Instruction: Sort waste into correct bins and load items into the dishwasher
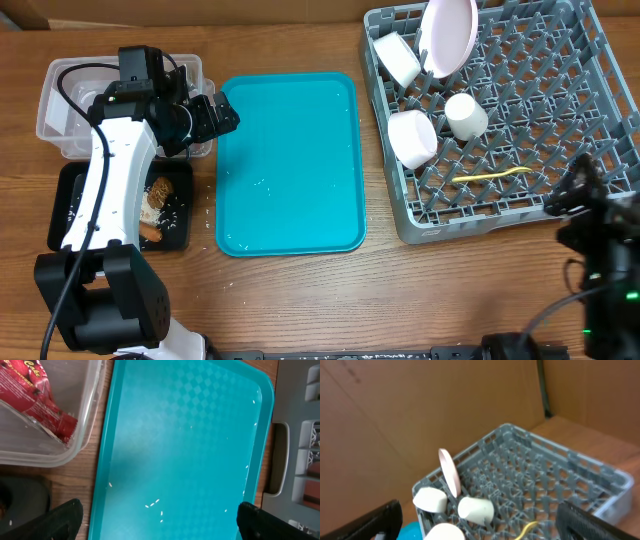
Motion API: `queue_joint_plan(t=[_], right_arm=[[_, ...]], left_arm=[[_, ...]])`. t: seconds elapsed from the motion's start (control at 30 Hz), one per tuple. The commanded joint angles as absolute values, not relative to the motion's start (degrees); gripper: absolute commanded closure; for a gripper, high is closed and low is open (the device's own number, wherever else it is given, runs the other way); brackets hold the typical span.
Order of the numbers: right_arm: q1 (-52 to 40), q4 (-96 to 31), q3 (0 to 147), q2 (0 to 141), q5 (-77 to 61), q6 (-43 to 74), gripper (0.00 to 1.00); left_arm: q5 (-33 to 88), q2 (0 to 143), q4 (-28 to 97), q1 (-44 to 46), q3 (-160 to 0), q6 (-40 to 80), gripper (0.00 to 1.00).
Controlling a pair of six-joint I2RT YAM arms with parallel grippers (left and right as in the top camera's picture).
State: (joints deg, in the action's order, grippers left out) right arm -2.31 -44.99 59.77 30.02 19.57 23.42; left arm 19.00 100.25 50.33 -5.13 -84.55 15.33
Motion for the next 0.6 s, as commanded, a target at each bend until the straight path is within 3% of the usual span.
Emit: queue_joint_plan(t=[0.0, 0.27, 0.57], right_arm=[[0.2, -36.3, 45.0, 21.1, 12.5, 22.0, 0.0], [3.4, -20.5, 18.4, 7.1, 4.1, 22.0, 0.0], [3.3, -7.3, 2.0, 0.2, 1.2, 17.9, 0.0]], left_arm=[[18.9, 99.1, 50.3, -5.2, -84.4, 15.7, 0.0], [18.9, 99.1, 50.3, -5.2, -84.4, 15.7, 0.0], [18.9, 99.1, 50.3, -5.2, -84.4, 15.7, 0.0]])
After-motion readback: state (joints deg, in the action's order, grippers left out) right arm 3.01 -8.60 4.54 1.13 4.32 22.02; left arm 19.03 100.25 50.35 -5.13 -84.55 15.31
